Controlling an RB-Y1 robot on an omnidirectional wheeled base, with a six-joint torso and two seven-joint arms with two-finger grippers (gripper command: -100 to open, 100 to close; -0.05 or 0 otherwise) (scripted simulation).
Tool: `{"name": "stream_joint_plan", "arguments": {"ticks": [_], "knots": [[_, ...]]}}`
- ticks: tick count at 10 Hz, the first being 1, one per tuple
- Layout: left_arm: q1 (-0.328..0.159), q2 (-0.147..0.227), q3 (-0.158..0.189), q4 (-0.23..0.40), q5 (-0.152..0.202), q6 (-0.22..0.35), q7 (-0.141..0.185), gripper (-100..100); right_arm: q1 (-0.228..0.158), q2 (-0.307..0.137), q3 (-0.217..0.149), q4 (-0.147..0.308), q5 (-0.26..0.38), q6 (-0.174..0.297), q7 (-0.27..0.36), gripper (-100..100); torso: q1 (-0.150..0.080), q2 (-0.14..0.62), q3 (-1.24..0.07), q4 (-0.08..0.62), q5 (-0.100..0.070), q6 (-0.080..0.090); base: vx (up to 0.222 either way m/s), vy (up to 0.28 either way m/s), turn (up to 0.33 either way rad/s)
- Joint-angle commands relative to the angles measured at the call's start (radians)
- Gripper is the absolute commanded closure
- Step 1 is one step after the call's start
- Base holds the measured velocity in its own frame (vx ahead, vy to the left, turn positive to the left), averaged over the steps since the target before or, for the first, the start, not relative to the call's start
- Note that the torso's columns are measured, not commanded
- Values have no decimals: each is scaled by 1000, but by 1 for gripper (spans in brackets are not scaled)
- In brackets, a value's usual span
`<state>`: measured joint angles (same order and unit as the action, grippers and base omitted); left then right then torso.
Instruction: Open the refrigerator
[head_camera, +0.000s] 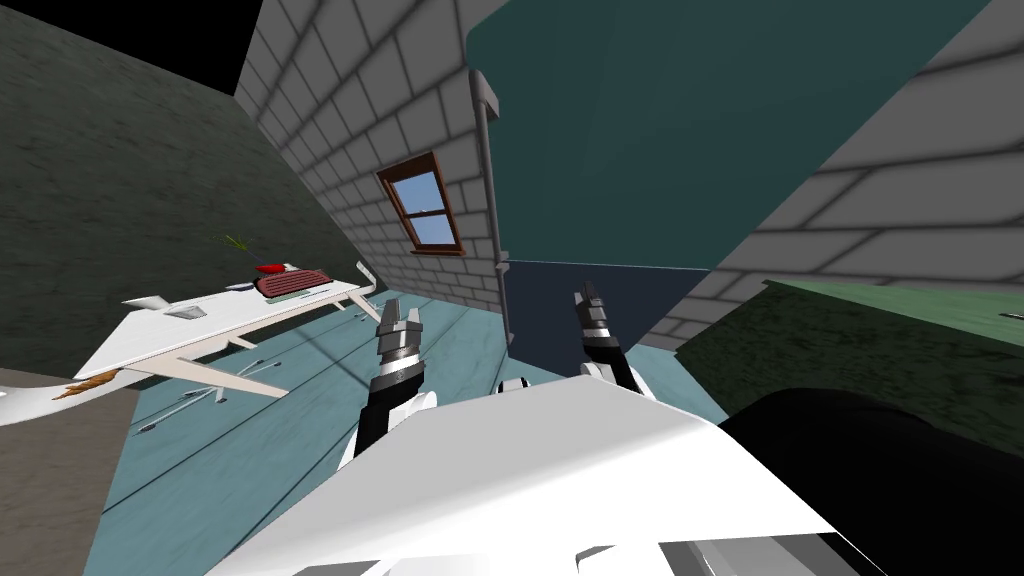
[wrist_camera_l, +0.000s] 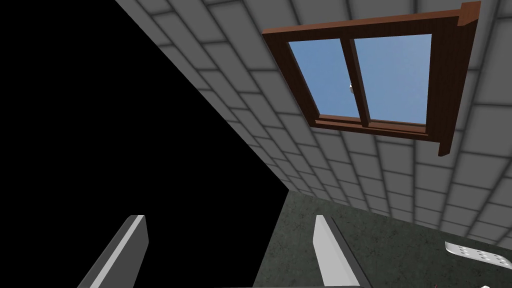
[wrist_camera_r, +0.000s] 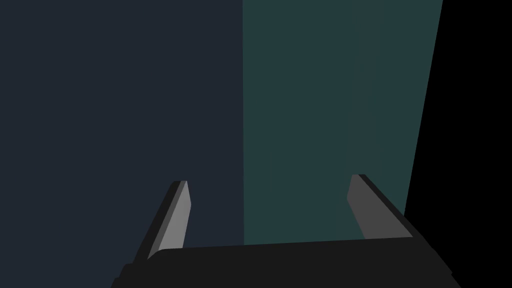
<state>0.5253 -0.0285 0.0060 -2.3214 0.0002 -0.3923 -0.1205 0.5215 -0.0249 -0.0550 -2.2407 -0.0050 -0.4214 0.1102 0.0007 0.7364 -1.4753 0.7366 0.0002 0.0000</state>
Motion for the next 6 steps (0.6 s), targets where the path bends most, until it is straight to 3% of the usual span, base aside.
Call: {"name": "stream_joint_plan", "arguments": {"ticks": [1,2,6], "knots": [[0,0,0,0,0,0,0,0,28,-80,-36,-9,8,11,10,-100,0,1,-1,1,0,0,47,58,-37],[0,0,0,0,0,0,0,0,28,-88,-36,-9,8,11,10,-100,1,0,-1,1,0,0,42,41,-16],[0,0,0,0,0,0,0,0,96,-193,-126,-38,28,39,36,-100,2,1,-1,1,1,0,56,81,-44]]}}
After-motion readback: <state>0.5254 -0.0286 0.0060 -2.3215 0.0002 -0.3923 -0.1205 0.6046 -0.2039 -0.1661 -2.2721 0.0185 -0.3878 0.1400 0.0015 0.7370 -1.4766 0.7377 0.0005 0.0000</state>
